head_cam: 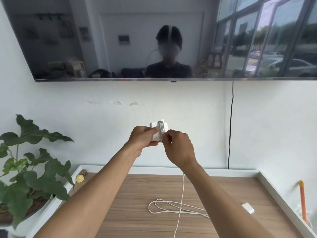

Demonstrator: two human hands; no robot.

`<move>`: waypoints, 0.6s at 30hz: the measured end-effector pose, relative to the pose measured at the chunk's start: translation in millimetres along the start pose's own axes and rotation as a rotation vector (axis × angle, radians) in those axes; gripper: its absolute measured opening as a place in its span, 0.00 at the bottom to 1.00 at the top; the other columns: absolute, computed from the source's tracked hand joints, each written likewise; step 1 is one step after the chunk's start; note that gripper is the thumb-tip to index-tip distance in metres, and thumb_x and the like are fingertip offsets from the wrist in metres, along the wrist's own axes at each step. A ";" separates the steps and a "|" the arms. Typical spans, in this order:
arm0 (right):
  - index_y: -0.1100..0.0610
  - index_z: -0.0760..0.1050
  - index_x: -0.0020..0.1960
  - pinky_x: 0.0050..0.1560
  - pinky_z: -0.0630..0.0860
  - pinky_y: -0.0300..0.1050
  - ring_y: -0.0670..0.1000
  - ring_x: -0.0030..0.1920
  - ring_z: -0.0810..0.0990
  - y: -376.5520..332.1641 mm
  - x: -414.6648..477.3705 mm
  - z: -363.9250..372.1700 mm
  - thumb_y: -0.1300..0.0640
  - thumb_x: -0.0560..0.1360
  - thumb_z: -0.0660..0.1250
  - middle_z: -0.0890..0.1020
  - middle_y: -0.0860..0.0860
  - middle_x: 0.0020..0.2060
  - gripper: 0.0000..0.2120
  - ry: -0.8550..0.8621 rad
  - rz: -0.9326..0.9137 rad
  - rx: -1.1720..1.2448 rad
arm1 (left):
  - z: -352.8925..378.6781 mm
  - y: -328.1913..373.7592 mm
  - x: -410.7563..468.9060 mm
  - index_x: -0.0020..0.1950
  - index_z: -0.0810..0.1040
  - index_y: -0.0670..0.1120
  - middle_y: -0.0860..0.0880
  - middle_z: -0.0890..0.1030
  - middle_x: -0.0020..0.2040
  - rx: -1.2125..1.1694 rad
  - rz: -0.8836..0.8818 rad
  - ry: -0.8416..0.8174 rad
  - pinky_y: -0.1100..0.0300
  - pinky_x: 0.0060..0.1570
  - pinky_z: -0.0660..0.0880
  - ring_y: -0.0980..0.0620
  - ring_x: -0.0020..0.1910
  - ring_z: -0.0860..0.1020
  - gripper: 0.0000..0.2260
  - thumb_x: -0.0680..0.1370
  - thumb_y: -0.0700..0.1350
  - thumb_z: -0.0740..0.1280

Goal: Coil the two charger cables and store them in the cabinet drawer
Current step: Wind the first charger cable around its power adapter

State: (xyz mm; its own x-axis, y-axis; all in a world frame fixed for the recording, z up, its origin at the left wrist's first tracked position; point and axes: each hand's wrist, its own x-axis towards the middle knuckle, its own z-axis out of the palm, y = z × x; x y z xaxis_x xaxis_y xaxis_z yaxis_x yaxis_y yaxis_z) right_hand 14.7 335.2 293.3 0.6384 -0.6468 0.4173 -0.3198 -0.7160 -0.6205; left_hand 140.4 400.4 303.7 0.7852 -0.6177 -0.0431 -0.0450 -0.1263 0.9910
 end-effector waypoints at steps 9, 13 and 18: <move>0.50 0.73 0.38 0.32 0.67 0.44 0.47 0.28 0.69 14.9 -14.8 33.0 0.56 0.79 0.60 0.73 0.46 0.26 0.11 0.064 0.034 0.246 | -6.7 7.1 3.4 0.50 0.80 0.35 0.42 0.81 0.43 -0.277 -0.100 -0.015 0.58 0.38 0.83 0.46 0.37 0.83 0.10 0.77 0.43 0.69; 0.51 0.73 0.37 0.31 0.67 0.44 0.49 0.27 0.69 23.3 -11.7 42.7 0.55 0.79 0.61 0.72 0.46 0.25 0.11 0.072 0.041 0.292 | -8.9 5.1 -1.6 0.52 0.79 0.34 0.41 0.82 0.44 -0.321 -0.102 -0.087 0.59 0.36 0.83 0.44 0.39 0.83 0.10 0.78 0.42 0.68; 0.55 0.81 0.45 0.34 0.71 0.34 0.48 0.33 0.78 36.3 -10.4 47.6 0.53 0.80 0.61 0.79 0.48 0.30 0.11 0.006 0.081 0.356 | -13.4 1.3 -4.5 0.56 0.78 0.34 0.39 0.83 0.47 -0.315 -0.070 -0.193 0.58 0.42 0.83 0.44 0.40 0.84 0.12 0.79 0.42 0.67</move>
State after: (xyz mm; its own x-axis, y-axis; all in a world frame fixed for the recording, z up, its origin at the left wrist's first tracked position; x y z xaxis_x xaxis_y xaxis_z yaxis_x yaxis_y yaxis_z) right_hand 29.8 328.5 234.9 0.6163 -0.6998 0.3612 -0.1047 -0.5274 -0.8431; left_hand 145.2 413.4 306.9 0.6476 -0.7546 -0.1057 0.2204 0.0527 0.9740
